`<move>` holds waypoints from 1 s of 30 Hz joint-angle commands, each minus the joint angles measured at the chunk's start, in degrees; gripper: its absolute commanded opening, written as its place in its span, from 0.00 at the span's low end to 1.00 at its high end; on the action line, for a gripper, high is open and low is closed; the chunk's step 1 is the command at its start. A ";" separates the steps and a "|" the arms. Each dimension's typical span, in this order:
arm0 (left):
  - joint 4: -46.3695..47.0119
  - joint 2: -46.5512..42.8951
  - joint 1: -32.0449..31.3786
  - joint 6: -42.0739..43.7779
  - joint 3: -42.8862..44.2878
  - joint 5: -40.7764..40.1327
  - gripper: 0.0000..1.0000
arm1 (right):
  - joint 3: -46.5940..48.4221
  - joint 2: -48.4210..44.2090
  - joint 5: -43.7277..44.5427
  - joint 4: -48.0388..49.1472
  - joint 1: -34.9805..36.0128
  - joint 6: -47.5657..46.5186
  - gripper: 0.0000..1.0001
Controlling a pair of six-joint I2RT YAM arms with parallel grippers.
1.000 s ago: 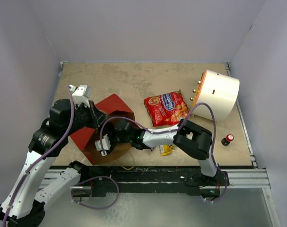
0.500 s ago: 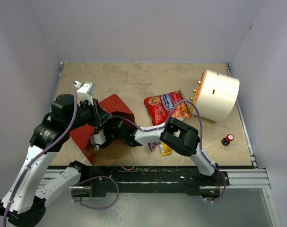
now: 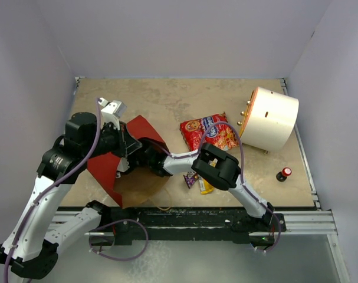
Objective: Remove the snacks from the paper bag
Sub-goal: Take out the snack from the paper bag.
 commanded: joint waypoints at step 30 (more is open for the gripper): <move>7.37 -6.49 -0.03 -8.25 -5.03 -16.61 0.00 | -23.36 -37.03 -5.93 -9.48 -1.18 17.07 0.00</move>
